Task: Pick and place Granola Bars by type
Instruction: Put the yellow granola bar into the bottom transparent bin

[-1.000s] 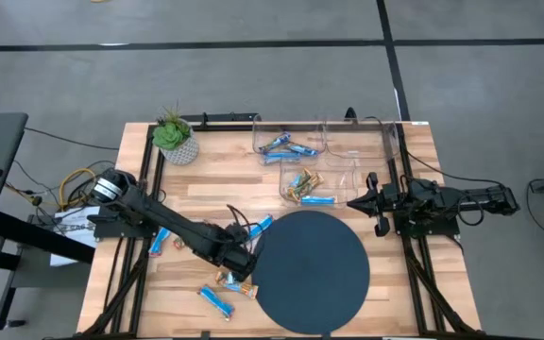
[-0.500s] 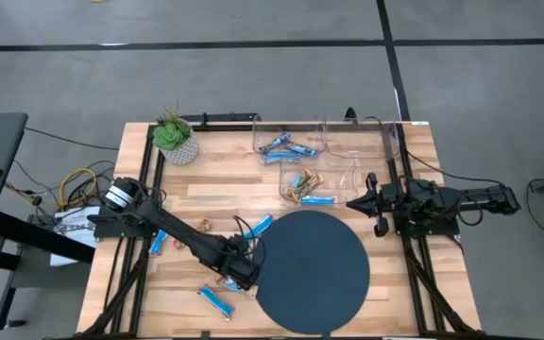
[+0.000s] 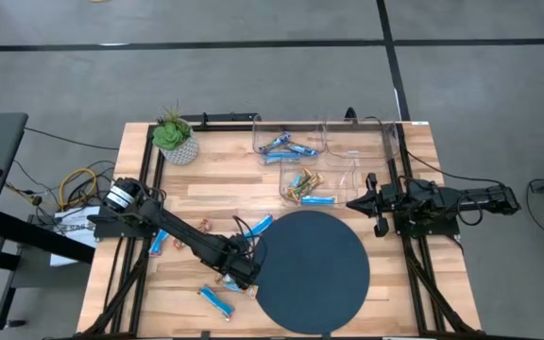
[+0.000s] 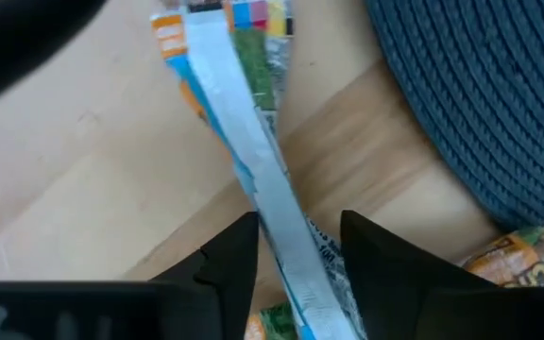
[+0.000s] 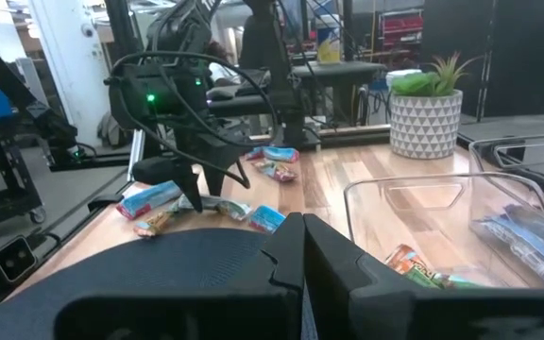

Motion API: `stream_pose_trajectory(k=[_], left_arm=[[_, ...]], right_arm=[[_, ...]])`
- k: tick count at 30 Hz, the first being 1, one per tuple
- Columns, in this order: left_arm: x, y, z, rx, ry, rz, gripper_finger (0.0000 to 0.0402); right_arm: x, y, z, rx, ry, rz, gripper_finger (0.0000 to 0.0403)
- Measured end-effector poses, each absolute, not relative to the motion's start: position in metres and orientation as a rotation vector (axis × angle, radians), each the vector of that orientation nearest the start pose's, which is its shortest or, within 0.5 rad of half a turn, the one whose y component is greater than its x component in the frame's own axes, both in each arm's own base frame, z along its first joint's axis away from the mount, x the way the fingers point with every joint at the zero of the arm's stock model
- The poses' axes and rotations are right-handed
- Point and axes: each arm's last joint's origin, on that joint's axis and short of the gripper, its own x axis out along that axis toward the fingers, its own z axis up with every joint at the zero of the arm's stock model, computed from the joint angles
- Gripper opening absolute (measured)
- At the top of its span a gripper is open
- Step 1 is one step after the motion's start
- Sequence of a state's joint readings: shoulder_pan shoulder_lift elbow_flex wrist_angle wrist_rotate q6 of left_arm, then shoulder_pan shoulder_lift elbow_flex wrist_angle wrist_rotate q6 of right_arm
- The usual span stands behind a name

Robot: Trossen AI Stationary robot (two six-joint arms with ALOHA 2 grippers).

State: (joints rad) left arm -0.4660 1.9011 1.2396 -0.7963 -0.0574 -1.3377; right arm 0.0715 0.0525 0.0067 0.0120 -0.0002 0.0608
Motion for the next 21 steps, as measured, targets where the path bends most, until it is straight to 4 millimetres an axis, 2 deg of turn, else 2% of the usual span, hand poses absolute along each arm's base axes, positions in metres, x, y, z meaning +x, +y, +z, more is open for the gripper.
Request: stream_pose_trajectory(k=[11,15,21], left_arm=[[0.307,-0.161,0.160,-0.521,1.409,0.381,0.0030],[0.305,-0.162,0.174,-0.410,1.363,0.273,0.0023],[0.302,-0.156,0.203,-0.194,1.201,0.177,0.0049]], right_arm=[[0.100,0.007,0.163,0.060,0.037,0.071,0.0000],[0.100,0.007,0.163,0.060,0.038,0.071,0.0000],[0.100,0.007,0.163,0.060,0.039,0.071,0.0000]])
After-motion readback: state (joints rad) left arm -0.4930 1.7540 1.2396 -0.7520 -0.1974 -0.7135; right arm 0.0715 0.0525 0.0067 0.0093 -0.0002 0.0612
